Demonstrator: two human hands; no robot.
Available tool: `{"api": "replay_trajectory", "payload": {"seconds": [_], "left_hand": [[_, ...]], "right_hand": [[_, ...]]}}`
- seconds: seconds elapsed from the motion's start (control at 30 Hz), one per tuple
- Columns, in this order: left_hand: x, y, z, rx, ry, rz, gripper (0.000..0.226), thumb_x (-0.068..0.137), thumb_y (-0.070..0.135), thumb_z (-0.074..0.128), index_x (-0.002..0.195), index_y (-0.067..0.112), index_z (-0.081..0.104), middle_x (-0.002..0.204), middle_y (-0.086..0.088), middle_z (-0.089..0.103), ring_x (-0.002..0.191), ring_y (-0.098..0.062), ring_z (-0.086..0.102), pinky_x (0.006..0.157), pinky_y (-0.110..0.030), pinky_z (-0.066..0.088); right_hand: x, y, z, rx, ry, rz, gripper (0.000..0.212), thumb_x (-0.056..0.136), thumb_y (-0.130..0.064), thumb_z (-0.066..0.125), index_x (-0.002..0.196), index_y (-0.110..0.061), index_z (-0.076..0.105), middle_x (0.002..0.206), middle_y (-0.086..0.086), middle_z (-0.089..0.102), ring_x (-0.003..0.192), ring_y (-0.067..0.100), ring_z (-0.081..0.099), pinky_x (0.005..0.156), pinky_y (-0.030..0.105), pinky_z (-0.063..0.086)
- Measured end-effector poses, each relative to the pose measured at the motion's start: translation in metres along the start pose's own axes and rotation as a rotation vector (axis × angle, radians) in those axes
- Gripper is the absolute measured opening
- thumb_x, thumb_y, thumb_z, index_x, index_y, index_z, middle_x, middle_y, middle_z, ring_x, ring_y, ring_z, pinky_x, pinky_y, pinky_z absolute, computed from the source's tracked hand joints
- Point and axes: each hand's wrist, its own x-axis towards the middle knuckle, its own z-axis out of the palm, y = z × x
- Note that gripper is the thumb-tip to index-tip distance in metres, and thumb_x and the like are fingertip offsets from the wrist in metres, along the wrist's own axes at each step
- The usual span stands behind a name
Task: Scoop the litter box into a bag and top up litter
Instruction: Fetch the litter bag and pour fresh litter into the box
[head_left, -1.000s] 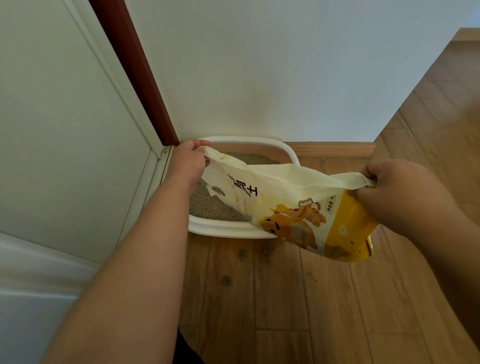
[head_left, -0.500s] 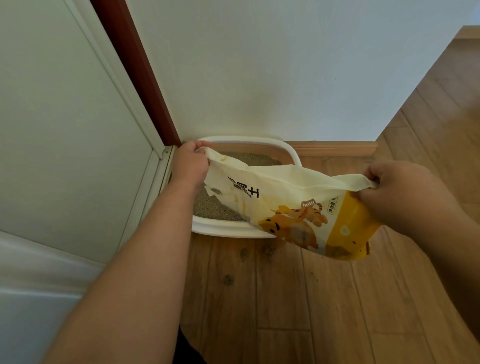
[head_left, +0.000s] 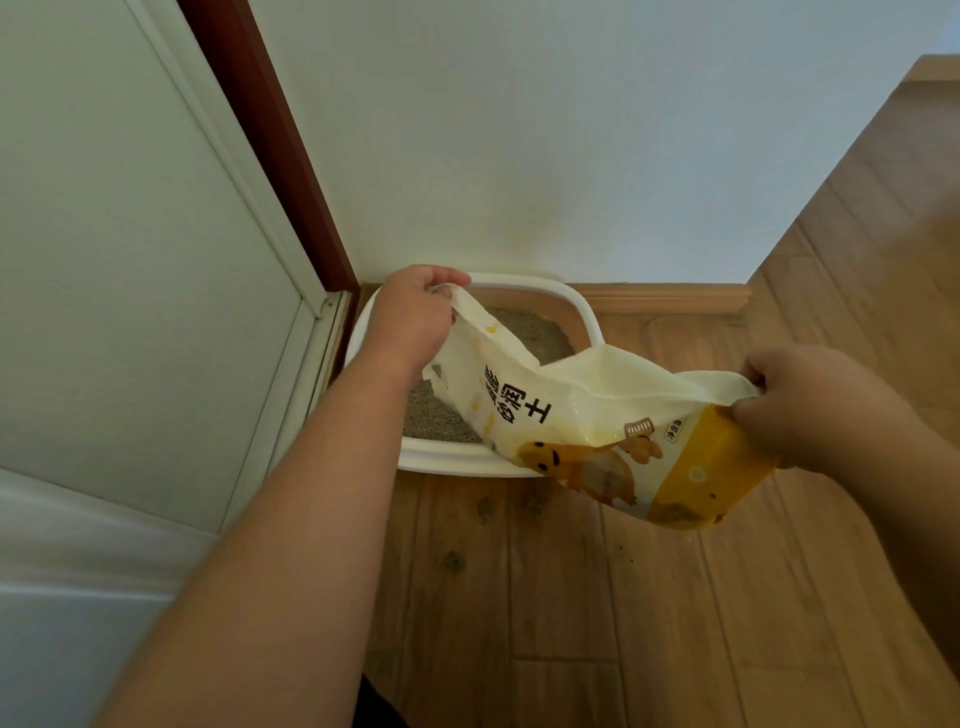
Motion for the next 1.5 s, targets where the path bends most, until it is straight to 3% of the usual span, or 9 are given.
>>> {"api": "replay_trajectory", "payload": {"seconds": [0.17, 0.43, 0.53, 0.67, 0.83, 1.03, 1.1, 1.3, 1.5], "left_hand": [[-0.021, 0.012, 0.012, 0.115, -0.101, 0.082, 0.03, 0.102, 0.017, 0.053, 0.097, 0.036, 0.076, 0.097, 0.011, 0.071, 0.093, -0.024, 0.073, 0.088, -0.047, 0.06], [-0.049, 0.026, 0.032, 0.235, -0.165, 0.193, 0.028, 0.103, 0.021, 0.052, 0.102, 0.037, 0.074, 0.098, 0.017, 0.068, 0.093, -0.005, 0.066, 0.068, -0.024, 0.047], [-0.053, 0.028, 0.038, 0.256, -0.174, 0.211, 0.027, 0.104, 0.021, 0.052, 0.104, 0.036, 0.075, 0.096, 0.013, 0.069, 0.09, -0.007, 0.066, 0.06, -0.02, 0.041], [-0.055, 0.025, 0.046, 0.218, -0.196, 0.225, 0.028, 0.103, 0.018, 0.053, 0.105, 0.034, 0.075, 0.094, 0.013, 0.067, 0.087, -0.005, 0.064, 0.067, -0.02, 0.043], [-0.056, 0.023, 0.052, 0.195, -0.195, 0.231, 0.03, 0.102, 0.014, 0.052, 0.105, 0.033, 0.075, 0.081, 0.01, 0.066, 0.048, 0.002, 0.048, 0.053, -0.022, 0.036], [-0.06, 0.027, 0.052, 0.222, -0.198, 0.231, 0.03, 0.103, 0.014, 0.052, 0.108, 0.032, 0.075, 0.08, 0.015, 0.063, 0.048, 0.003, 0.048, 0.054, -0.019, 0.034], [-0.063, 0.029, 0.053, 0.229, -0.21, 0.254, 0.029, 0.103, 0.014, 0.053, 0.108, 0.032, 0.075, 0.08, 0.018, 0.061, 0.052, 0.006, 0.051, 0.056, -0.017, 0.035], [-0.069, 0.03, 0.055, 0.246, -0.224, 0.275, 0.029, 0.103, 0.015, 0.054, 0.109, 0.034, 0.076, 0.086, 0.027, 0.06, 0.094, -0.003, 0.063, 0.068, -0.014, 0.039], [-0.076, 0.033, 0.055, 0.274, -0.217, 0.329, 0.026, 0.101, 0.016, 0.057, 0.099, 0.041, 0.063, 0.083, 0.011, 0.063, 0.057, 0.002, 0.052, 0.051, -0.018, 0.037]], "right_hand": [[0.01, 0.008, 0.009, -0.054, -0.095, 0.025, 0.004, 0.095, -0.02, 0.056, 0.096, -0.021, 0.06, 0.085, 0.005, 0.066, 0.056, 0.019, 0.072, 0.061, 0.041, 0.064], [0.029, 0.015, 0.041, -0.194, -0.226, 0.069, 0.011, 0.096, -0.018, 0.056, 0.106, -0.017, 0.058, 0.088, 0.007, 0.063, 0.064, 0.022, 0.072, 0.062, 0.039, 0.065], [0.037, 0.019, 0.052, -0.22, -0.254, 0.07, 0.015, 0.097, -0.016, 0.055, 0.112, -0.015, 0.056, 0.088, 0.005, 0.055, 0.075, 0.021, 0.067, 0.073, 0.039, 0.064], [0.045, 0.03, 0.073, -0.164, -0.309, 0.119, 0.029, 0.096, -0.01, 0.059, 0.125, -0.011, 0.054, 0.095, 0.008, 0.053, 0.079, 0.025, 0.069, 0.069, 0.039, 0.065], [0.05, 0.043, 0.089, -0.097, -0.373, 0.167, 0.033, 0.095, -0.003, 0.058, 0.126, -0.009, 0.051, 0.104, 0.015, 0.056, 0.078, 0.031, 0.071, 0.062, 0.042, 0.065], [0.049, 0.045, 0.081, -0.1, -0.317, 0.128, 0.031, 0.091, -0.013, 0.065, 0.121, -0.007, 0.059, 0.096, 0.009, 0.062, 0.084, 0.024, 0.067, 0.073, 0.036, 0.062], [0.048, 0.041, 0.069, -0.034, -0.247, 0.085, 0.044, 0.088, -0.02, 0.071, 0.129, -0.012, 0.057, 0.113, 0.007, 0.066, 0.099, 0.024, 0.065, 0.079, 0.033, 0.057], [0.009, -0.001, 0.018, 0.405, -0.105, -0.242, 0.057, 0.087, -0.039, 0.077, 0.139, -0.031, 0.055, 0.13, -0.014, 0.061, 0.116, 0.01, 0.06, 0.095, 0.032, 0.051], [-0.019, -0.048, 0.006, 0.472, 0.008, -0.385, 0.077, 0.081, -0.041, 0.082, 0.149, -0.033, 0.045, 0.139, -0.016, 0.057, 0.124, 0.005, 0.056, 0.102, 0.037, 0.053]]}}
